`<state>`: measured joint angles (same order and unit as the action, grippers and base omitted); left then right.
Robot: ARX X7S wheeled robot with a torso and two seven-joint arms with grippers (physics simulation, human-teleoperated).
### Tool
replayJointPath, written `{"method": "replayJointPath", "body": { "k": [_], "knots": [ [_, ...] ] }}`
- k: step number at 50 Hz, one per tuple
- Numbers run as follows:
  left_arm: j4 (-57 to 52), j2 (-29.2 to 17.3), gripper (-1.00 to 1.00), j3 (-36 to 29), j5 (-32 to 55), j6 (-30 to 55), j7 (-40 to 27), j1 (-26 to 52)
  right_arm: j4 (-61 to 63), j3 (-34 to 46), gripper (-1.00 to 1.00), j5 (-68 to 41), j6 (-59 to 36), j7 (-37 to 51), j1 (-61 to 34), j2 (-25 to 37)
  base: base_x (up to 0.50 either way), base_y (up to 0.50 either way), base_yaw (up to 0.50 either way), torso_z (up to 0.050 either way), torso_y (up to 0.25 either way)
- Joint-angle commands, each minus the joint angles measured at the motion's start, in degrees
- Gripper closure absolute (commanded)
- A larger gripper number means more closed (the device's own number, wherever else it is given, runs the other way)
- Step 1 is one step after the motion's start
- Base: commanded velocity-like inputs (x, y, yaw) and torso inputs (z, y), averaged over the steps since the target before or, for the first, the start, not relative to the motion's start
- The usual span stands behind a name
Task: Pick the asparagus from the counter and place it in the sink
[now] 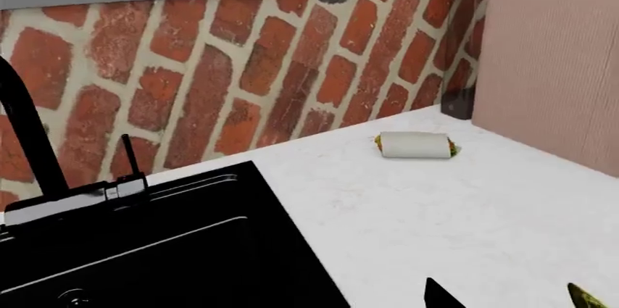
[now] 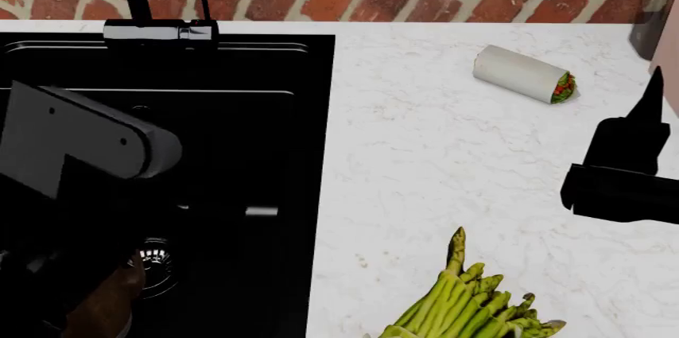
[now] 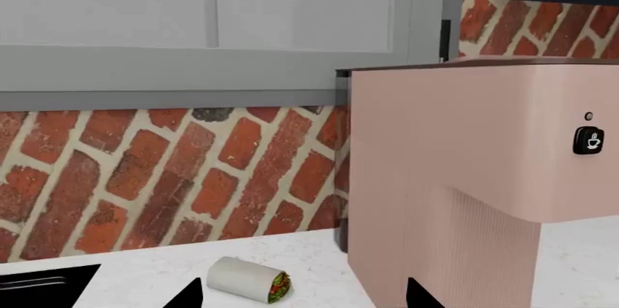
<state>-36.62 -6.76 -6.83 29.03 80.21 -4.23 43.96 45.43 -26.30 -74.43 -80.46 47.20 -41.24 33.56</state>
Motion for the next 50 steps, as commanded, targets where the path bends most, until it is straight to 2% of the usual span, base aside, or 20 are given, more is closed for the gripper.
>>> {"method": "replayJointPath", "body": {
  "k": [1, 5, 9, 12, 13, 17, 22, 27, 30, 41, 50],
  "knots": [
    [5.65, -1.77, -1.0, 0.66, 36.71, 9.45, -26.79, 9.73, -0.48, 1.03, -1.0, 0.89, 0.98, -0.49, 0.26, 0.24, 0.0, 0.0, 0.0, 0.0, 0.0],
    [8.3, -2.31, -1.0, -1.43, 46.13, 9.46, -34.29, 11.89, -0.65, 1.45, -1.0, 0.77, 1.15, -0.27, 0.09, 0.42, 0.0, 0.0, 0.0, 0.0, 0.0],
    [15.28, -2.43, -1.0, -4.3, 63.09, 8.78, -49.93, 15.61, -0.79, 1.65, -1.0, 0.28, 1.18, 0.28, -0.07, 0.52, 0.0, 0.0, 0.0, 0.0, 0.0],
    [17.12, -3.19, -1.0, -7.58, 69.16, 7.99, -55.21, 17.43, -0.76, 1.65, -1.0, 0.06, 1.35, 0.53, 0.01, 0.67, 0.0, 0.0, 0.0, 0.0, 0.0],
    [18.49, -3.52, -1.0, -9.04, 73.53, 6.97, -57.69, 17.94, -0.74, 1.71, -1.0, 0.28, 1.55, 0.37, 0.24, 0.68, 0.0, 0.0, 0.0, 0.0, 0.0],
    [20.4, -4.23, -1.0, -12.71, 80.33, 3.72, -63.77, 19.35, -0.96, 2.34, -1.0, 0.88, 2.13, -0.05, 0.36, 0.73, 0.0, 0.0, 0.0, 0.0, 0.0],
    [20.76, -4.1, -1.0, -15.75, 84.59, 1.52, -66.79, 21.22, -1.14, 2.97, -1.0, 1.36, 2.78, -0.38, 0.38, 0.77, 0.0, 0.0, 0.0, 0.0, 0.0],
    [21.08, -2.77, -1.0, -15.82, 84.13, 0.11, -66.01, 22.44, -1.15, 3.06, -1.0, 1.71, 3.46, -0.71, 1.01, 0.81, 0.0, 0.0, 0.0, 0.0, 0.0],
    [22.07, -2.72, -1.0, -16.83, 88.55, -2.83, -67.93, 23.1, -1.19, 3.14, -1.0, 1.59, 3.58, -0.64, 1.1, 0.96, 0.0, 0.0, 0.0, 0.0, 0.0],
    [22.62, -2.01, -1.0, -19.69, 95.69, -8.76, -70.84, 23.59, -1.14, 3.57, -1.0, 2.68, 5.08, -1.51, 2.48, 1.04, 0.0, 0.0, 0.0, 0.0, 0.0],
    [24.08, -1.04, -1.0, -23.42, 94.15, -9.01, -71.51, 24.24, -1.29, 4.45, -1.0, 4.16, 6.49, -2.64, 3.38, 1.05, 0.0, 0.0, 0.0, 0.0, 0.0]
  ]
}}
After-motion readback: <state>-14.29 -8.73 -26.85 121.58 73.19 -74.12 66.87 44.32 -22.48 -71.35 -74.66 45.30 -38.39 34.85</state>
